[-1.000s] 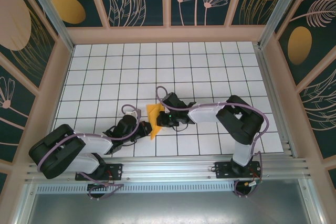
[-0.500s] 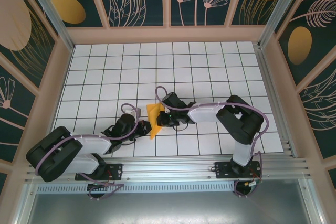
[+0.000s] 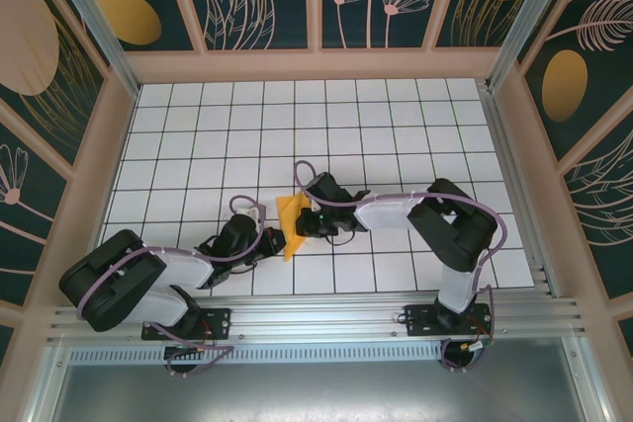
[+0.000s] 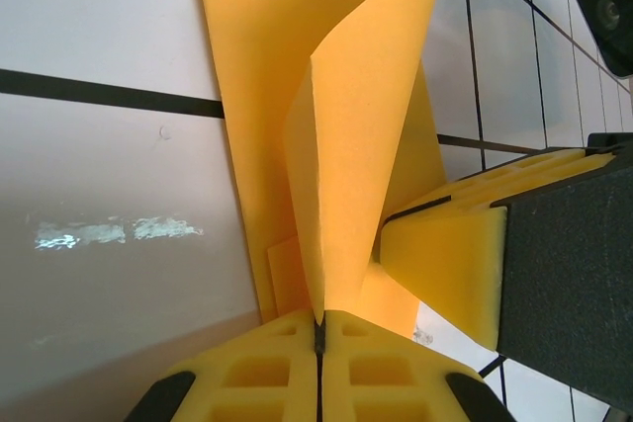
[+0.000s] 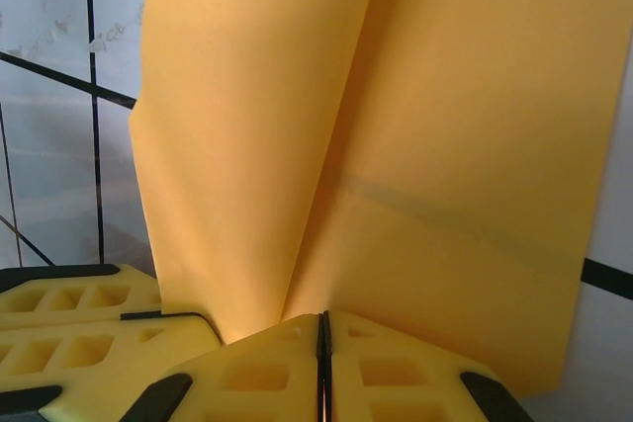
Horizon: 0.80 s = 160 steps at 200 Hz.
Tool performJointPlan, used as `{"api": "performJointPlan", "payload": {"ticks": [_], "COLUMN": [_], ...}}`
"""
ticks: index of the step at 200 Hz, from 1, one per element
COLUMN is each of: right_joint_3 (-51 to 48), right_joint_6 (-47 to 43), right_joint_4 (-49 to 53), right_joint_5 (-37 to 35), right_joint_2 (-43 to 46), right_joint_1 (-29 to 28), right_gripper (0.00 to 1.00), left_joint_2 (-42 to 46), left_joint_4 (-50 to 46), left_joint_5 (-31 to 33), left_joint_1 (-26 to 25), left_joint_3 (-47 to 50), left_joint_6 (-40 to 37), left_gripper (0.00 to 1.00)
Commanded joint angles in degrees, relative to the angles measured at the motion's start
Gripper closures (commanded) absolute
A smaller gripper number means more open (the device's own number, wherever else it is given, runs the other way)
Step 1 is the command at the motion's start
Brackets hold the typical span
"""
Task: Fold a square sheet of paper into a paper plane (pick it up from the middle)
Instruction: Fourth fold the wing at the center of the table.
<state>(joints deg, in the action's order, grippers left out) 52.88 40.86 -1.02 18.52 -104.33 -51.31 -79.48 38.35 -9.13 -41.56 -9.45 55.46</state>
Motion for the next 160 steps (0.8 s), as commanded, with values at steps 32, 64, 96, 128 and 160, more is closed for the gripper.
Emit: {"api": "performJointPlan", "payload": {"ticks": [32,64,96,128,160], "right_joint_3": [0.7,2.5,4.9,6.3,6.1], "right_joint_6": [2.8,3.1,2.9,2.5,2.6], "right_joint_4": [-4.8,-5.1,-5.3,-3.0,-1.8], "right_joint_5": [3.0,2.4,3.0,0.5,-1.5], "right_joint_2": [2.6,1.2,-2.1,-4.2,-5.3], "right_joint_1": [-0.3,-0.3,0.1,0.3,0.8], "right_gripper": [0.88,0.89,0.89,0.89,0.89], "left_joint_2": [-2.1,-1.8,-1.6,-1.6,-0.9], "left_joint_4": [-1.2,-1.5,-2.2,-2.6,-3.4], "left_joint_5": [-0.4,-0.5,-0.4,-0.5,-0.3], "left_joint_1": [0.3,0.3,0.3,0.3,0.3], "left_joint_3": [-0.6,-0.6,-0.9,-1.3,-1.4], "left_joint_6": [-2.2,-2.3,-2.8,-2.9,-2.7], "left_gripper": [0.93,0.93,0.92,0.92,0.89]}}
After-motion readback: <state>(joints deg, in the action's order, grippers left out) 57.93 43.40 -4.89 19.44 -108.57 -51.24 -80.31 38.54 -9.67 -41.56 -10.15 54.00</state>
